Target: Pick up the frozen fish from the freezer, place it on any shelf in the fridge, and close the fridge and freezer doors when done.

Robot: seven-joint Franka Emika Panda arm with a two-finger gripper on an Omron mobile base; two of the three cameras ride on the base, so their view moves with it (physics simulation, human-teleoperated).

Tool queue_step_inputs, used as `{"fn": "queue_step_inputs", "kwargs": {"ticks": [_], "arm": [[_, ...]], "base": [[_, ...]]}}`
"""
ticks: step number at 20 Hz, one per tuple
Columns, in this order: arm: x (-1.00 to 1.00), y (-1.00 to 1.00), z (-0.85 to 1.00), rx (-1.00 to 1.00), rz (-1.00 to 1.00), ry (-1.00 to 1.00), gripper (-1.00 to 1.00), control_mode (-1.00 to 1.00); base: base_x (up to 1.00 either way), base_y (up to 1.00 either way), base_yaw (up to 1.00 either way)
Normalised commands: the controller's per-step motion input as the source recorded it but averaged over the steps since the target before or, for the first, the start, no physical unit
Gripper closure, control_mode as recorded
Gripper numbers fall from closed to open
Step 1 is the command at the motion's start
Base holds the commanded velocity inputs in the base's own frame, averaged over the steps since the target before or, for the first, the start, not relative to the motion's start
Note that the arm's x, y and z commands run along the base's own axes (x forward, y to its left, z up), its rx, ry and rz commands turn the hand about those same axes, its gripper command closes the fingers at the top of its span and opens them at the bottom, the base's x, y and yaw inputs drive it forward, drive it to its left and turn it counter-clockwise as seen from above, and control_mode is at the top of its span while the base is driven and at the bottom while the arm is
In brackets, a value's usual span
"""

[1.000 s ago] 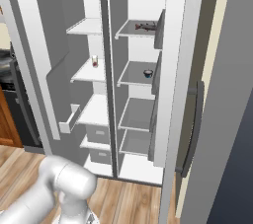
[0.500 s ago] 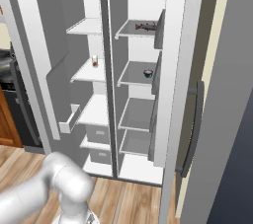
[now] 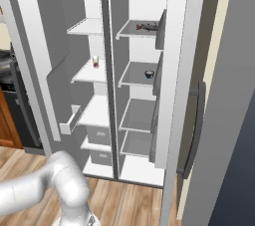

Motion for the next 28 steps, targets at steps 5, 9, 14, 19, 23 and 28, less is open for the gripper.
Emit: {"fn": "queue_step_inputs", "kwargs": {"ticks": [5, 9, 14, 19, 23, 28], "arm": [[0.29, 0.00, -0.01, 0.00, -0.04, 0.00, -1.00, -1.00], [0.30, 0.00, 0.00, 0.00, -0.02, 0.00, -1.00, -1.00], [0.15, -0.20, 0.00, 0.00, 0.00, 0.00, -1.00, -1.00], [0.08, -0.38, 0.00, 0.00, 0.00, 0.00, -1.00, -1.00], [0.06, -0.40, 0.00, 0.00, 0.00, 0.00, -1.00, -1.00], [0.03, -0.51, 0.00, 0.00, 0.00, 0.00, -1.00, -1.00]], "base": [[0.00, 0.00, 0.00], [0.00, 0.00, 0.00], [0.00, 0.00, 0.00], [0.00, 0.00, 0.00], [0.00, 0.00, 0.00], [0.00, 0.00, 0.00]]}}
